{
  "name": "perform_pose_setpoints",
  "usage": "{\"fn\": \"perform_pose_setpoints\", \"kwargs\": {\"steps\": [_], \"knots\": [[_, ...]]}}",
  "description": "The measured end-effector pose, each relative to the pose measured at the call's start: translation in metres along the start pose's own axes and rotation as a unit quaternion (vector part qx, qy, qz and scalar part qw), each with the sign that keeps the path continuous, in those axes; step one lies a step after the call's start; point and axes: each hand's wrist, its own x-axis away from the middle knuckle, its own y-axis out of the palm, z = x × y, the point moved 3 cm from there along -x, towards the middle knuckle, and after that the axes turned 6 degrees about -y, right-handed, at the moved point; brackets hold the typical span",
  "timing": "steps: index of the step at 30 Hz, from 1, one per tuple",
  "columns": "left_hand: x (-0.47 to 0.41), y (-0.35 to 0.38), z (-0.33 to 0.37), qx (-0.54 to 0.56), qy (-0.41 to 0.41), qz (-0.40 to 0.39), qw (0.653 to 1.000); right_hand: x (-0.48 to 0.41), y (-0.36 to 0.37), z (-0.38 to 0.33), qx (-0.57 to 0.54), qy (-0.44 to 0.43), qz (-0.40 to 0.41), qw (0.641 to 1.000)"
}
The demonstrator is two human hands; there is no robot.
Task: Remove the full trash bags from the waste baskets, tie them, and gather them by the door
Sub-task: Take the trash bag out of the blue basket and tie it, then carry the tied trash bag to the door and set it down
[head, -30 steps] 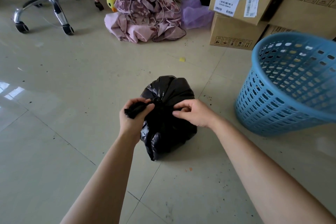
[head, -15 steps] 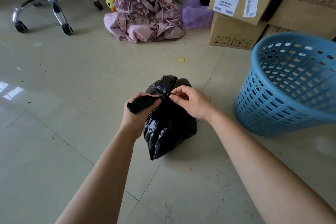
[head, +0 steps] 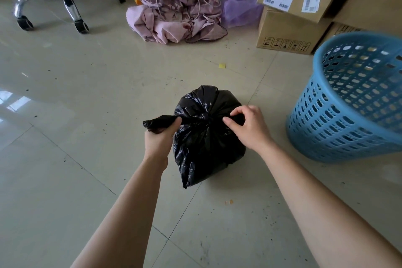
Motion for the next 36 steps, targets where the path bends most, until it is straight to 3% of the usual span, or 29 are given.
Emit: {"fn": "perform_pose_setpoints", "kwargs": {"steps": [4, 6, 9, 13, 19, 24, 28, 36], "knots": [[-0.007, 0.014, -0.023, -0.034, -0.043, -0.007, 0.998, 0.009, 0.031, 0.008, -0.136, 0.123, -0.008, 0.983], [-0.009, 0.022, -0.038, -0.055, -0.072, -0.022, 0.996, 0.011, 0.052, 0.009, -0.194, 0.143, 0.004, 0.971], [-0.013, 0.03, -0.05, -0.074, -0.068, 0.0, 0.995, 0.011, 0.063, 0.006, -0.205, 0.137, 0.05, 0.968], [-0.006, 0.03, -0.042, -0.079, -0.036, 0.101, 0.991, 0.014, 0.054, -0.019, -0.213, 0.099, 0.127, 0.964], [0.055, 0.014, 0.023, -0.065, -0.038, 0.163, 0.984, 0.04, 0.015, -0.086, -0.242, 0.088, 0.132, 0.957], [0.112, 0.002, 0.143, -0.069, -0.007, 0.177, 0.982, 0.038, -0.059, -0.171, -0.28, 0.089, 0.122, 0.948], [0.164, 0.004, 0.283, -0.057, 0.05, 0.153, 0.985, 0.016, -0.161, -0.268, -0.288, 0.056, 0.152, 0.944], [0.309, 0.031, 0.645, -0.04, 0.172, 0.1, 0.979, -0.031, -0.466, -0.529, -0.271, -0.036, 0.245, 0.93]]}}
